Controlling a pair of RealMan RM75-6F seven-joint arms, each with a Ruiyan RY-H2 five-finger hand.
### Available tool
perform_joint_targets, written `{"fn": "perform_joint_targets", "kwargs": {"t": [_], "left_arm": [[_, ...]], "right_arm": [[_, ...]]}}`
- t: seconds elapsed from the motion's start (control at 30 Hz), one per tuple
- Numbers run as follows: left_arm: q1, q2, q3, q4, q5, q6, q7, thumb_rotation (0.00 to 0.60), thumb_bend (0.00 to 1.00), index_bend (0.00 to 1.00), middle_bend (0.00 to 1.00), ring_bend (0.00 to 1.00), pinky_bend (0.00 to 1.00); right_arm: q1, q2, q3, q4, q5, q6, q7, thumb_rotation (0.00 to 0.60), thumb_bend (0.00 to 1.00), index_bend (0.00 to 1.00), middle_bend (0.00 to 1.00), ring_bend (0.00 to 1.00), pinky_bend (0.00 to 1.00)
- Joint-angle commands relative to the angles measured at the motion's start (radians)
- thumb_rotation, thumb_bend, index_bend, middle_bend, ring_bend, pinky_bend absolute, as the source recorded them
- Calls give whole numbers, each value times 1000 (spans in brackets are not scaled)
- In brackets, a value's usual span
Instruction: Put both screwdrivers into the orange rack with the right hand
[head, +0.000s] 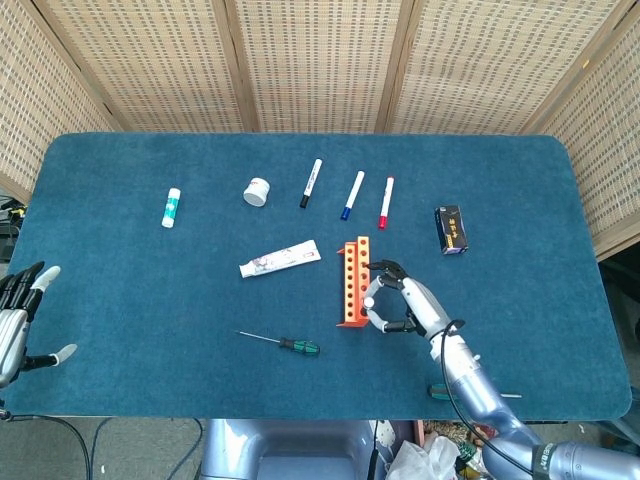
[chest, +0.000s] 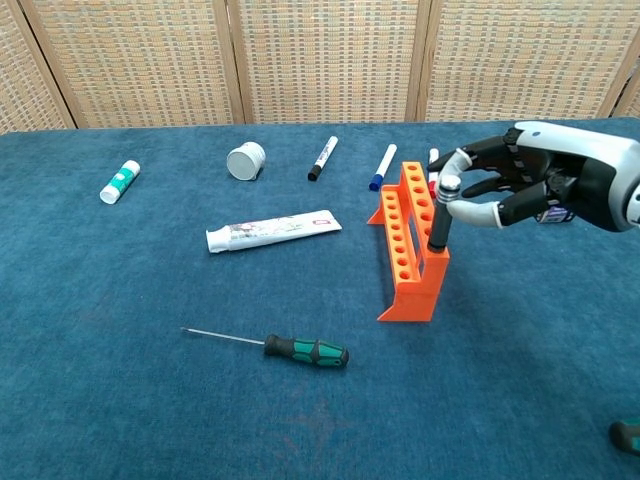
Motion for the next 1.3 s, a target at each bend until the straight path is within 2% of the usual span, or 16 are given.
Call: {"fn": "perform_joint_targets", "kwargs": {"t": [0.03,0.4,0.47,0.53,0.63,0.73,0.83,1.03,1.3], "left_arm": [[0,0,0,0,0,-1,-1,600,0,0,0,0,0],[-1,1,1,-1,-2,-3,0,600,0,0,0,0,0],[-1,1,1,-1,-2,-3,0,600,0,0,0,0,0],[-1,2,1,-2,-1,-3,-1,600,0,0,0,0,0],[0,2,1,-3,-1,-2,-1,600,0,0,0,0,0],[0,3,1,-2,-2,-1,-2,600,0,0,0,0,0],[-1,3,0,-2,-2,-2,-3,600,0,0,0,0,0],[0,3,1,-2,0,0,-1,600,0,0,0,0,0],[4,6,3,-3,5,5,-4,600,0,0,0,0,0]], "right_arm": [[-1,-2,1,3,-7,0,9,600,558,635,143,0,131],[-9,4,0,12,-38,-4,62,600,556,631,144,0,131],[-6,11,-7,13,-50,-17,72,600,490,548,135,0,131],[-2,26,-17,11,-67,-41,87,600,309,360,93,0,131],[6,39,-25,12,-90,-62,102,600,101,174,41,0,131],[9,44,-25,12,-107,-59,105,600,2,49,5,0,131],[5,52,-23,1,-118,-45,110,600,0,1,0,0,131],[-7,105,-33,-52,-155,-13,72,600,0,0,0,0,130],[-44,223,-104,-130,-119,13,-190,600,0,0,0,0,37]]}}
